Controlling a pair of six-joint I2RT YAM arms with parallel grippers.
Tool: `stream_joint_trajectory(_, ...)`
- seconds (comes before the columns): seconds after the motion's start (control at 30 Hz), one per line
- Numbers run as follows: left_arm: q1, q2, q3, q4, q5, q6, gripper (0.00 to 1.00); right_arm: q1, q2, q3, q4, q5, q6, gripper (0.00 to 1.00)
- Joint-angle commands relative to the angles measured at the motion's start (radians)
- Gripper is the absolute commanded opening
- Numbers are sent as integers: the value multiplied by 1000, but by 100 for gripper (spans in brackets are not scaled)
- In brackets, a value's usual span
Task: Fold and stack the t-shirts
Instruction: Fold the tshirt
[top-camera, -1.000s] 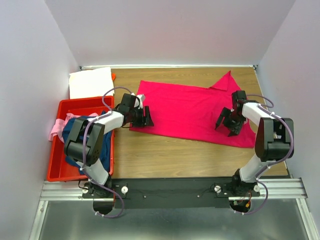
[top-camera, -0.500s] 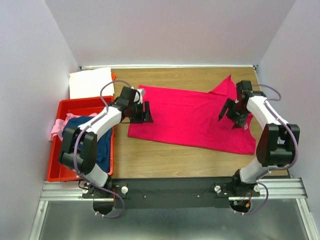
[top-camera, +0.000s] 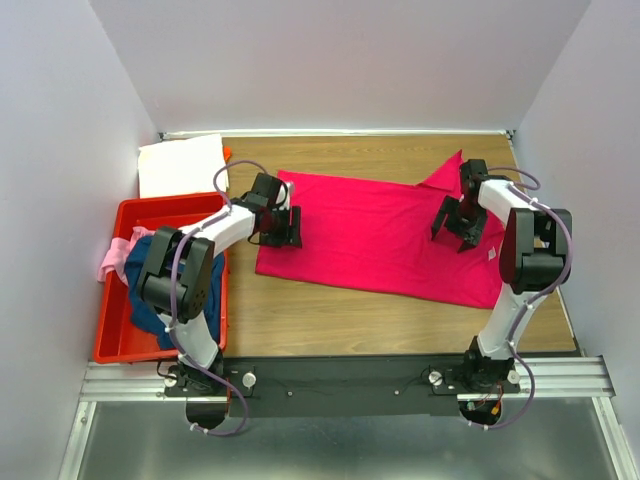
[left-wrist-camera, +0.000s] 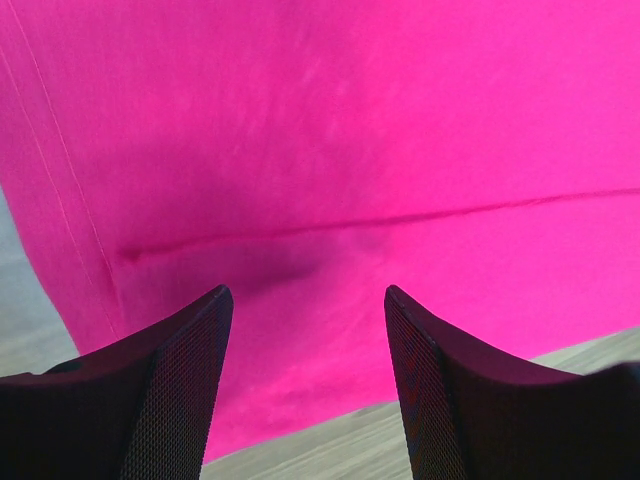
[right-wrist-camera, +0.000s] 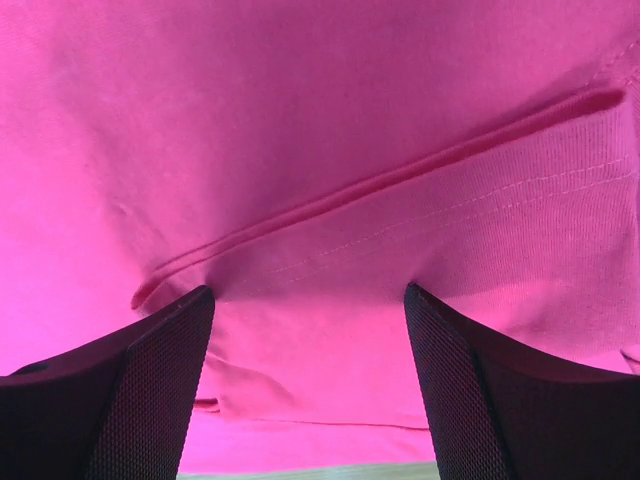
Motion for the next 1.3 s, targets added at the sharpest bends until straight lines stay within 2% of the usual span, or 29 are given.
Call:
stream_joint_trajectory(0.0,-1,-22,-78,10,-39,14,70,-15,27,-29,31,62,-17,83)
stream_joint_trajectory(0.2,-18,-84,-236,29,-42,-12,70,-75,41,-92,49,67,-20,83)
stream_joint_trajectory(0.4,-47,-167,-313,33,17,-75,70,-129,-12,-170,46,42,-30,83)
stream_joint_trajectory(0.83,-160,-376,-460,-25,82,-242,70,-135,-158,-354,-1,16,-34,84)
stream_joint_trajectory(1.0,-167,-422,-373,-88,32,-259,71,-135,-223,-310,-64,-22,-38,83)
stream_joint_trajectory(1.1,-165,-378,-230,-138,-27,-207,75,-135,-234,-227,-107,-19,-52,83)
stream_joint_trajectory(1.27,-127,-224,21,-206,-123,-94,78,-137,-177,46,-139,-22,-66,83)
